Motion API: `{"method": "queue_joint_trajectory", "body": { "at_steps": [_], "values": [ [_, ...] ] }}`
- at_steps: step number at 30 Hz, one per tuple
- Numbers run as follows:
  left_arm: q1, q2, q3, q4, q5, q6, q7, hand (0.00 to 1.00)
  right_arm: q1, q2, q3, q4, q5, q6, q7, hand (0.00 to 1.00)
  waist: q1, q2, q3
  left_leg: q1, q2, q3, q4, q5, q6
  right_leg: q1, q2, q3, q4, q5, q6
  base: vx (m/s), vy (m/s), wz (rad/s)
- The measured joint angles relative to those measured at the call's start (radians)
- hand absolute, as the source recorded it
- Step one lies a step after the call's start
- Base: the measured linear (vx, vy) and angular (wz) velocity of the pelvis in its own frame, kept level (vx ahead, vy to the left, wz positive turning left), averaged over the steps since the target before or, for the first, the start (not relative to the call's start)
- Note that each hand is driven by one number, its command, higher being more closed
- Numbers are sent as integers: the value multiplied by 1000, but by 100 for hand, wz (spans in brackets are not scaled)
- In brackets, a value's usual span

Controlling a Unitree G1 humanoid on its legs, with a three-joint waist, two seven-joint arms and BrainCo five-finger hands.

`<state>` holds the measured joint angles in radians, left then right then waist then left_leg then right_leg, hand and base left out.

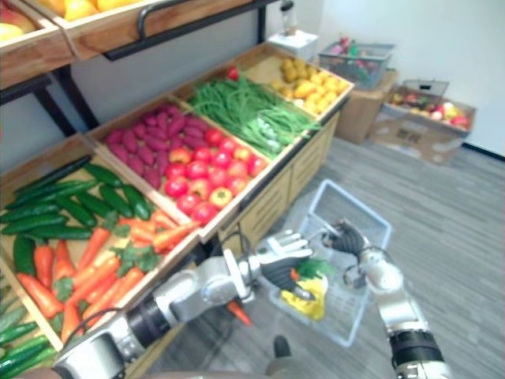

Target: Pick vegetable in the basket

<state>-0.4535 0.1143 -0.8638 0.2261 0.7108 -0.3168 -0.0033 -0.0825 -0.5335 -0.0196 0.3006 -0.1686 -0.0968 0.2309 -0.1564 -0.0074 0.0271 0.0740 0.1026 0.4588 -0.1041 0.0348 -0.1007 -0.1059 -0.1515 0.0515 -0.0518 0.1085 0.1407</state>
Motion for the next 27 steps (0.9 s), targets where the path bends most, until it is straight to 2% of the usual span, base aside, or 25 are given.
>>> {"method": "queue_joint_trajectory", "body": {
  "at_steps": [5, 8, 18, 26, 27],
  "values": [
    [-54, -66, -38, 150, 2, 18, 0, 100, 19, 0, 7, -67, 63, 3, 12, 100, -11, -2, -2, 0, 0, 13, 0, -7, -10, -10, 2, 13, 3, -1, -1, 4, -13, -8],
    [-55, -103, -38, 212, 7, 36, 0, 100, 36, 0, 20, -106, 109, 3, 21, 100, -30, -2, -3, -1, 1, 18, 0, -10, -12, -12, 4, 16, 1, -1, -2, 13, -13, -3],
    [-94, -174, -42, 387, 13, 67, 9, 100, 80, 0, 21, -176, 173, 4, 39, 100, -41, 0, -3, -1, 3, 32, 0, -15, -14, -24, 10, 32, 0, 3, 3, 20, -16, -5],
    [-110, -230, 3, 554, 59, 109, 91, 100, 151, -2, 21, -272, 259, 3, 40, 100, -71, -4, -1, 0, 1, 66, 1, -31, -20, -46, 15, 68, 1, 3, 4, 13, -21, -13],
    [-111, -234, 9, 577, 60, 112, 121, 100, 153, -2, 25, -279, 268, 3, 39, 100, -80, -6, 1, 0, 1, 75, 1, -33, -20, -50, 17, 75, 1, 3, 4, 18, -21, -17]
  ]
}}
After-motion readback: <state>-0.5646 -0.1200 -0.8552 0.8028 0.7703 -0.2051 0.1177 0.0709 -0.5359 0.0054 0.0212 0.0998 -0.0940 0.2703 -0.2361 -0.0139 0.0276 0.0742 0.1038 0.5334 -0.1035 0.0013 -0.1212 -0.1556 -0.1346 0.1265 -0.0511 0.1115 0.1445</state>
